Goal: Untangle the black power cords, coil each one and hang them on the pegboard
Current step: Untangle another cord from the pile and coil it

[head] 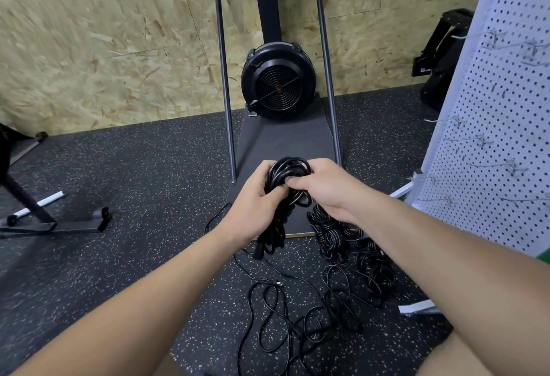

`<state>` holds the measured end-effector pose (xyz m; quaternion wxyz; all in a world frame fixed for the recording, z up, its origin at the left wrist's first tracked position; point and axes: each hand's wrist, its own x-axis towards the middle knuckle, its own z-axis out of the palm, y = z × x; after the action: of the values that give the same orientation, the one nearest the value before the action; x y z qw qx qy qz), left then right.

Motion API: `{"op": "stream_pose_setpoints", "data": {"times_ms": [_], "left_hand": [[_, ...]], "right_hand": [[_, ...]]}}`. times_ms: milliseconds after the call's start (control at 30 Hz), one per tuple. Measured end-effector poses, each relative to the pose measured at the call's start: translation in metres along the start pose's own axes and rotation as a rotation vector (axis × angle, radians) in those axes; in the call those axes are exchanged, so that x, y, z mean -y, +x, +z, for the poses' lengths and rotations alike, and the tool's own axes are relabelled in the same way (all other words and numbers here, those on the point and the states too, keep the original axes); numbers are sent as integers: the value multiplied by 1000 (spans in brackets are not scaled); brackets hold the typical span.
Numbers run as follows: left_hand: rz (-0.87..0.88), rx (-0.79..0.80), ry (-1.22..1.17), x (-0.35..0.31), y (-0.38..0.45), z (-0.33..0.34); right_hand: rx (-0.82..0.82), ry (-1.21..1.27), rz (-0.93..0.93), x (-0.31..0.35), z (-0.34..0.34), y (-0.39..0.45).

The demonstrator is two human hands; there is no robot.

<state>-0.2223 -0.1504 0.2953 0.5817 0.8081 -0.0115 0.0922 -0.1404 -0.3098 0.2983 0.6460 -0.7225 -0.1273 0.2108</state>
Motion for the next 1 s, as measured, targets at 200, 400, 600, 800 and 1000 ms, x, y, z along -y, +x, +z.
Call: {"op": "stream_pose_setpoints", "data": {"times_ms": [200, 400, 600, 800, 1000], "left_hand": [[-71, 70, -224, -4, 1, 10], [-123, 106, -265, 3, 6, 2], [-88, -80, -120, 11, 9, -1], [-59, -123, -39, 9, 9, -5], [-76, -122, 65, 5, 3, 5]], "right_hand": [[-320, -591, -114, 4, 13, -8], [-181, -400, -60, -2, 6, -6], [218, -73, 2, 4, -12, -13], [181, 252, 168, 4, -6, -10], [144, 381, 284, -3, -3, -2]]}}
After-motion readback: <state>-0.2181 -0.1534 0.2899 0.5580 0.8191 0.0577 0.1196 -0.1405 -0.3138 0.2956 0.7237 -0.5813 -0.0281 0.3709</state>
